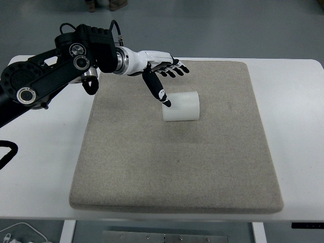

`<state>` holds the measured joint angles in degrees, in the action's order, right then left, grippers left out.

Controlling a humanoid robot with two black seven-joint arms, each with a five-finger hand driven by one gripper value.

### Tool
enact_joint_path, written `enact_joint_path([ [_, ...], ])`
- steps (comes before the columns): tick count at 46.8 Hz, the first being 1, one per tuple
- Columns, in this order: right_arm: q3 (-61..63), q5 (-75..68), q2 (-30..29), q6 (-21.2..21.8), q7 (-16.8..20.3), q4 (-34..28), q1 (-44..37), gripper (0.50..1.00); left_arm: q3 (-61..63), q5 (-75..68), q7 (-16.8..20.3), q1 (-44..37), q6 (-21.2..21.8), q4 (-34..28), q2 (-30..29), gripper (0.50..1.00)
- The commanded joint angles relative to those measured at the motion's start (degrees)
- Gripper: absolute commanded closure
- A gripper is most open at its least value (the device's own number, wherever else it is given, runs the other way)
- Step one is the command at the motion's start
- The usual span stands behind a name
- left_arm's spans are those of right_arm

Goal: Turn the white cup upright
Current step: 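Lower the left hand onto the sideways white cup, fingers around it, then close the left hand fingers around the white cup body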

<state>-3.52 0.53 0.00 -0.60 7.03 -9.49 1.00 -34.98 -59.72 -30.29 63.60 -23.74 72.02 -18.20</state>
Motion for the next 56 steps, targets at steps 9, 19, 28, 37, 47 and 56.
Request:
enact_joint_path([
  [9, 0.0, 0.0, 0.0, 0.0, 0.0, 0.0, 0.0, 0.570, 0.0, -2.8, 0.0, -0.2, 0.1, -2.7, 2.6, 0.516],
  [19, 0.0, 0.0, 0.0, 0.0, 0.0, 0.0, 0.0, 0.570, 0.0, -4.8, 0.1, -0.3, 0.1, -6.3, 6.4, 0.516],
  [28, 0.0, 0.0, 0.0, 0.1, 0.0, 0.0, 0.0, 0.570, 1.5, -6.3, 0.2, -0.3, 0.4, -8.7, 9.3, 0.519],
  [37, 0.0, 0.0, 0.0, 0.0, 0.0, 0.0, 0.0, 0.570, 1.8, -7.6, 0.6, -0.3, 0.6, -10.8, 11.5, 0.523],
  [47, 0.0, 0.0, 0.0, 0.0, 0.0, 0.0, 0.0, 0.570, 1.8, -8.9, 1.6, -0.5, 0.7, -13.1, 12.8, 0.527],
  [56, 0.0, 0.0, 0.0, 0.0, 0.0, 0.0, 0.0, 0.570, 1.8, -9.0, 2.2, -0.5, 1.2, -14.4, 13.9, 0.529],
])
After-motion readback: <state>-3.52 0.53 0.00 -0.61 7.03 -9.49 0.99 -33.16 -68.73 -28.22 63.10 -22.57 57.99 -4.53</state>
